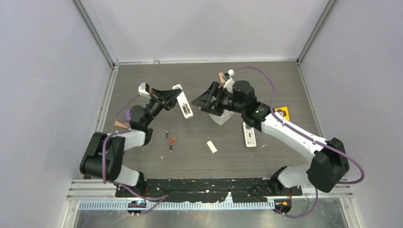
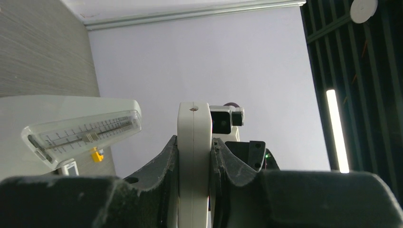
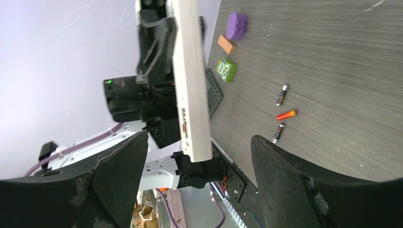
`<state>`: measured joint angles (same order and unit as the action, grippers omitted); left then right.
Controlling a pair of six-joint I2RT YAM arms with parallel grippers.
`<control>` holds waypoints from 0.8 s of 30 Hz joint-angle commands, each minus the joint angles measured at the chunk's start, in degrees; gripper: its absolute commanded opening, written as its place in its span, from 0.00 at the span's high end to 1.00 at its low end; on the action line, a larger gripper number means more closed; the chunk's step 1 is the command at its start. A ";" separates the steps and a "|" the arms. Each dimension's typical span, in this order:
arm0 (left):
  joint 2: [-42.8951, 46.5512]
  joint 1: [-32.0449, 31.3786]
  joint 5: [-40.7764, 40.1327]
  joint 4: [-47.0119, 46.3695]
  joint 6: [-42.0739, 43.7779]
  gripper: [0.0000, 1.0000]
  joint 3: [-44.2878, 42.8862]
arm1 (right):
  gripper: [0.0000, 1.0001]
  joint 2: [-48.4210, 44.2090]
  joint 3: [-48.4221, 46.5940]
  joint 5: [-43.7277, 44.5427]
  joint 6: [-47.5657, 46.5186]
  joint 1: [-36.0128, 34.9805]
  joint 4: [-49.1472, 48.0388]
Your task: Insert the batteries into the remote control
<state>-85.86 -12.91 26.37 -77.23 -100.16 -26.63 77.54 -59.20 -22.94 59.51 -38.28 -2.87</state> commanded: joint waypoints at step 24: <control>40.37 14.73 -19.57 102.54 50.00 1.00 -16.47 | 0.39 32.54 -28.10 27.26 -23.76 -21.04 21.56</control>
<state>-48.86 0.10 16.45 13.56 -58.46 -37.80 107.07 -82.37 2.42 38.17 -58.57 23.62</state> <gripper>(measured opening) 0.243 0.616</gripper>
